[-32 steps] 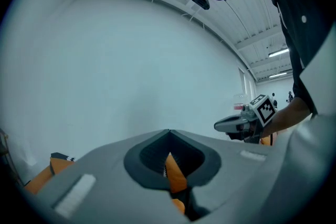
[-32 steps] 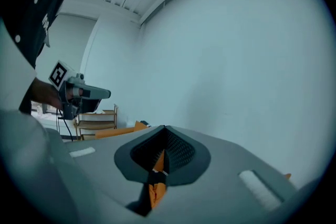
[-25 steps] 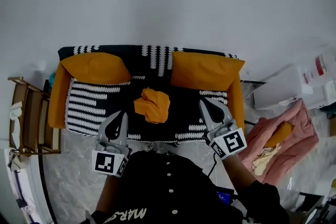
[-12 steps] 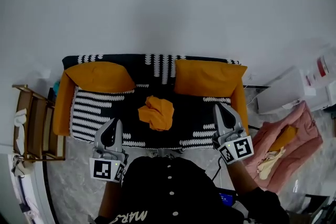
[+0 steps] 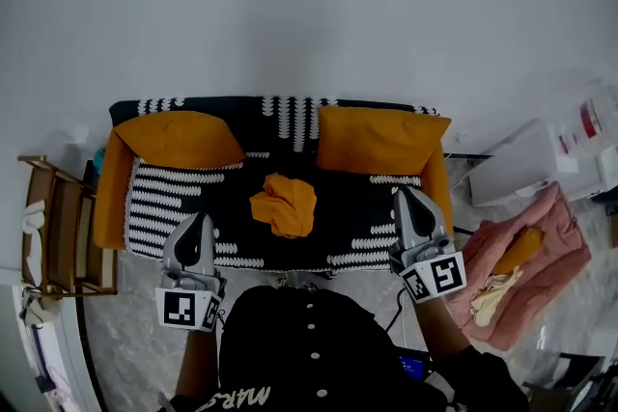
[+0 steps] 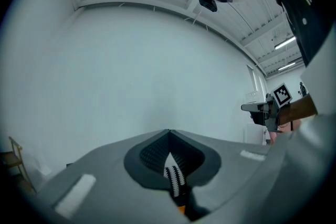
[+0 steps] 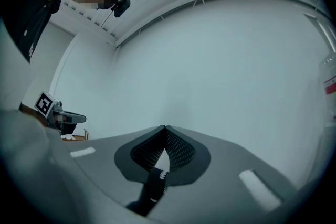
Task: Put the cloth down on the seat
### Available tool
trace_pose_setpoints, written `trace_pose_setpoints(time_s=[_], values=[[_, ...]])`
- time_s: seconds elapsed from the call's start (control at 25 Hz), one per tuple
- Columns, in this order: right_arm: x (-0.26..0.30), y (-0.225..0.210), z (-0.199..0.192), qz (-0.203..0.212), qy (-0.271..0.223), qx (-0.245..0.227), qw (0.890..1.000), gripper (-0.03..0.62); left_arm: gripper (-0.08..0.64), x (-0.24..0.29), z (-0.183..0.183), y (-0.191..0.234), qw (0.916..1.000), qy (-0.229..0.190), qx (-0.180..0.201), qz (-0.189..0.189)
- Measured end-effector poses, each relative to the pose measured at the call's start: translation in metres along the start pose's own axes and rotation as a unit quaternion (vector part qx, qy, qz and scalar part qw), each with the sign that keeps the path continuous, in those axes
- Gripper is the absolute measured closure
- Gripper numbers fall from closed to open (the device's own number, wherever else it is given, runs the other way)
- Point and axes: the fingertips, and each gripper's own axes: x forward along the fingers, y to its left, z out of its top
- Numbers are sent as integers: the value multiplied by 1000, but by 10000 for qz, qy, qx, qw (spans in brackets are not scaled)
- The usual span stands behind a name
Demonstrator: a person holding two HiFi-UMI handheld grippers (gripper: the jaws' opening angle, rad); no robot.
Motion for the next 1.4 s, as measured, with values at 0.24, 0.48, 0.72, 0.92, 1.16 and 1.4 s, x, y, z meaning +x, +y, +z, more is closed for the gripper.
trace_pose_setpoints(time_s=[0.24, 0.48, 0.72, 0.92, 1.16, 1.4], values=[[0, 5, 2, 14, -18, -36, 10000, 566, 560, -3, -1, -4, 10000, -9, -4, -29], [2, 9, 1, 77, -19, -77, 9999, 566, 560, -4, -1, -6, 10000, -32, 6, -48], [5, 11, -2, 115, 40, -71, 9999, 566, 560, -3, 2, -5, 10000, -56, 7, -54], [8, 18, 0, 197, 21, -161, 9997, 566, 560, -1, 3, -9, 9999, -69, 4, -122], [8, 16, 2, 147, -4, -177, 9997, 566, 560, -1, 5, -10, 9998, -91, 3, -150], [9, 19, 0, 149, 20, -194, 9997, 566, 560, -3, 4, -9, 9999, -81, 3, -147]])
